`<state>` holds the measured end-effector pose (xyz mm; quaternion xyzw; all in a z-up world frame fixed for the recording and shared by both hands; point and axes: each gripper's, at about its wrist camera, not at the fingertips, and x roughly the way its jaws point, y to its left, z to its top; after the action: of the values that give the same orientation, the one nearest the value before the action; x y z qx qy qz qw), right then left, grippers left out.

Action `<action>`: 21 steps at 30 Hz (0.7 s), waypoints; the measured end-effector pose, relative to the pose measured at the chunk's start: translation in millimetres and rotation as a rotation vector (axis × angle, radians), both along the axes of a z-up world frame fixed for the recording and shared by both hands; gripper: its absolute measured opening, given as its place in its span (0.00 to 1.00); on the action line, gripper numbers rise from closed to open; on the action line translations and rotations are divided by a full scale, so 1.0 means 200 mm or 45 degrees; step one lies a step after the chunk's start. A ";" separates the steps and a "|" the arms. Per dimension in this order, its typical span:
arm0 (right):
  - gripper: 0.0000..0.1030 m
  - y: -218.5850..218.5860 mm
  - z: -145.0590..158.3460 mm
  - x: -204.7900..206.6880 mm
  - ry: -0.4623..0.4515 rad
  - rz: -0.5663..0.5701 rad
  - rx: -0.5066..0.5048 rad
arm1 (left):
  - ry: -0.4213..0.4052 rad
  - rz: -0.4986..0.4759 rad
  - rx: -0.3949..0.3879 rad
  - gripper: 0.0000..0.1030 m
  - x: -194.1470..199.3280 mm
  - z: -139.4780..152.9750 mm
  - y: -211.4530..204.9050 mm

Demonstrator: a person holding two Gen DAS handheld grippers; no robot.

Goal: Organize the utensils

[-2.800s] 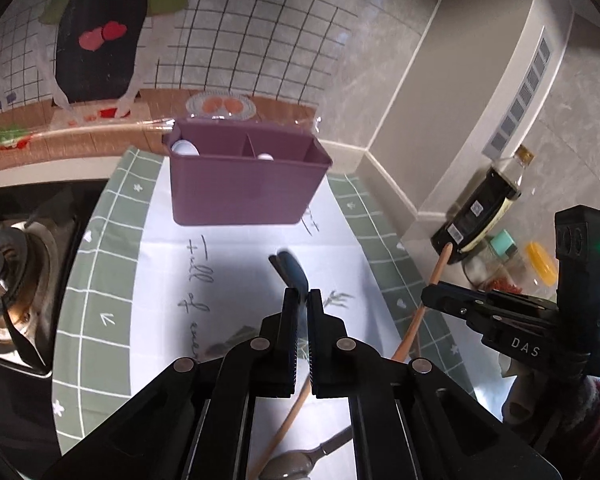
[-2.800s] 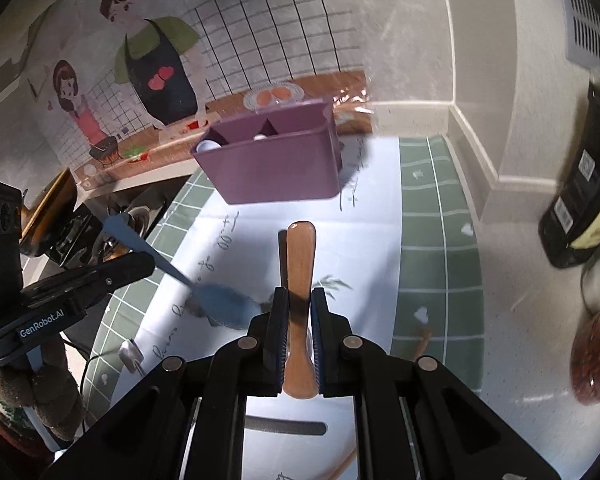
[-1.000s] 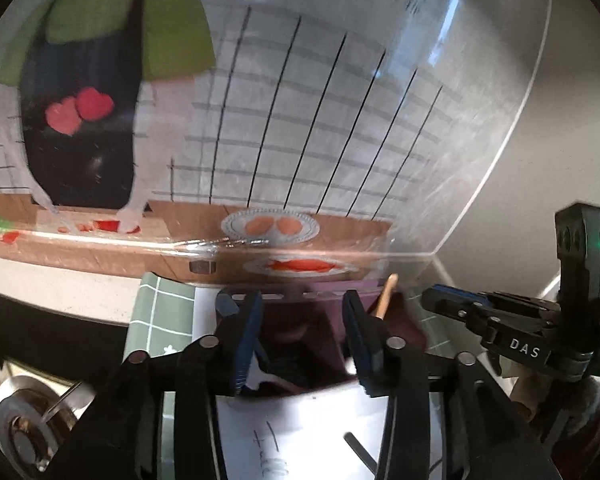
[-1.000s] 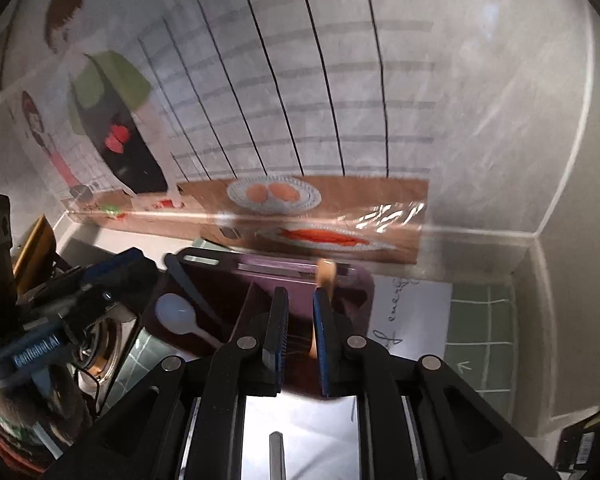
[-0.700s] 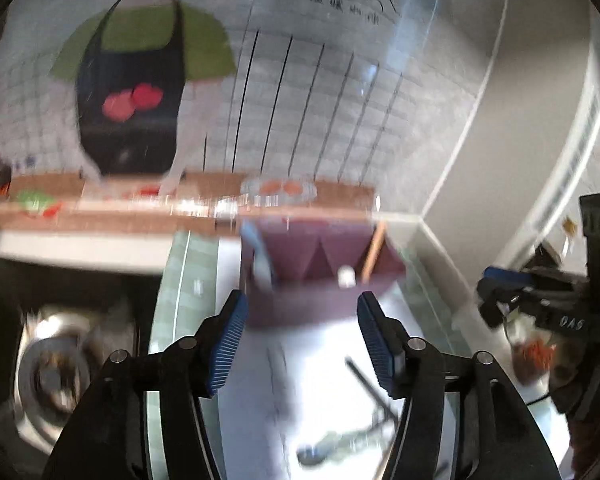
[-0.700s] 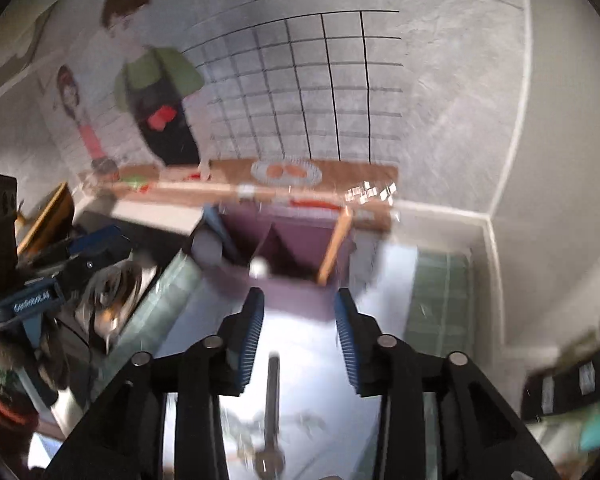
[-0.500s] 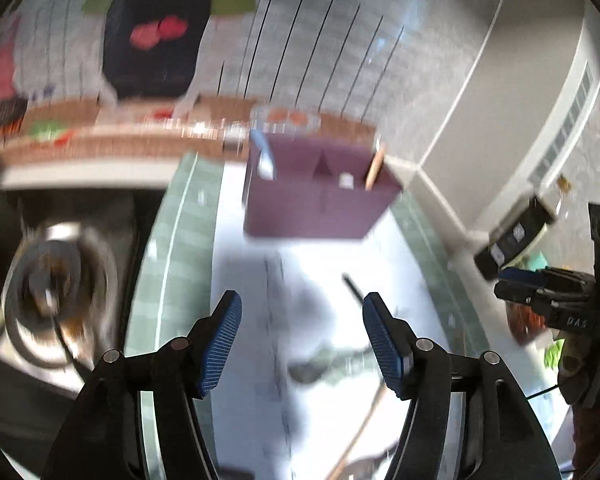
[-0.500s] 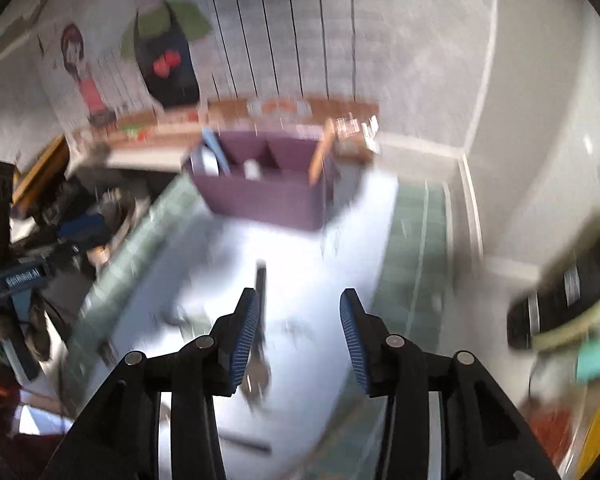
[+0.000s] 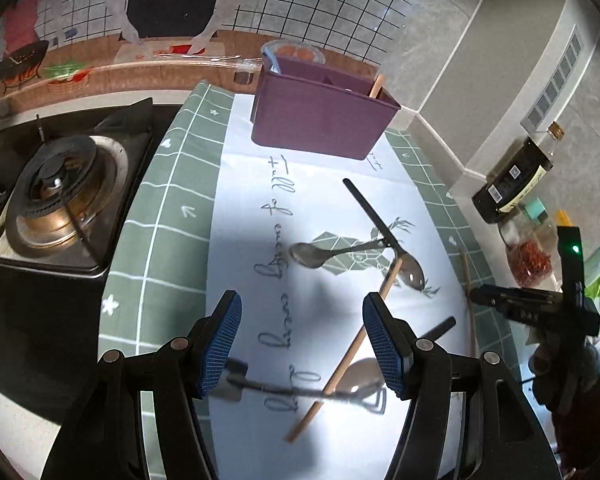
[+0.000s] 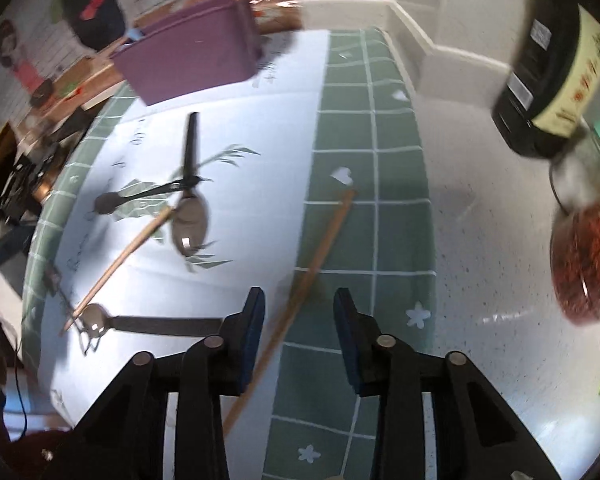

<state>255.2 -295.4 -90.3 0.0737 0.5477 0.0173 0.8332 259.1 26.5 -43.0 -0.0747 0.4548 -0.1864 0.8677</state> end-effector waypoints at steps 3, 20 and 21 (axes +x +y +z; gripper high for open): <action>0.27 0.02 -0.03 0.03 0.004 -0.006 -0.008 | -0.013 0.028 -0.001 0.62 -0.02 0.02 0.05; 0.06 0.22 0.15 0.25 -0.148 0.163 0.151 | 0.068 0.052 0.073 0.69 -0.03 -0.09 0.11; 0.06 0.22 0.16 0.26 -0.156 0.165 0.170 | 0.081 0.049 0.067 0.69 -0.03 -0.10 0.11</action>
<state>306.4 -251.0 -57.8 0.0923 0.4969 0.1119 0.8556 252.9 49.3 -63.3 -0.0664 0.4853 -0.1550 0.8579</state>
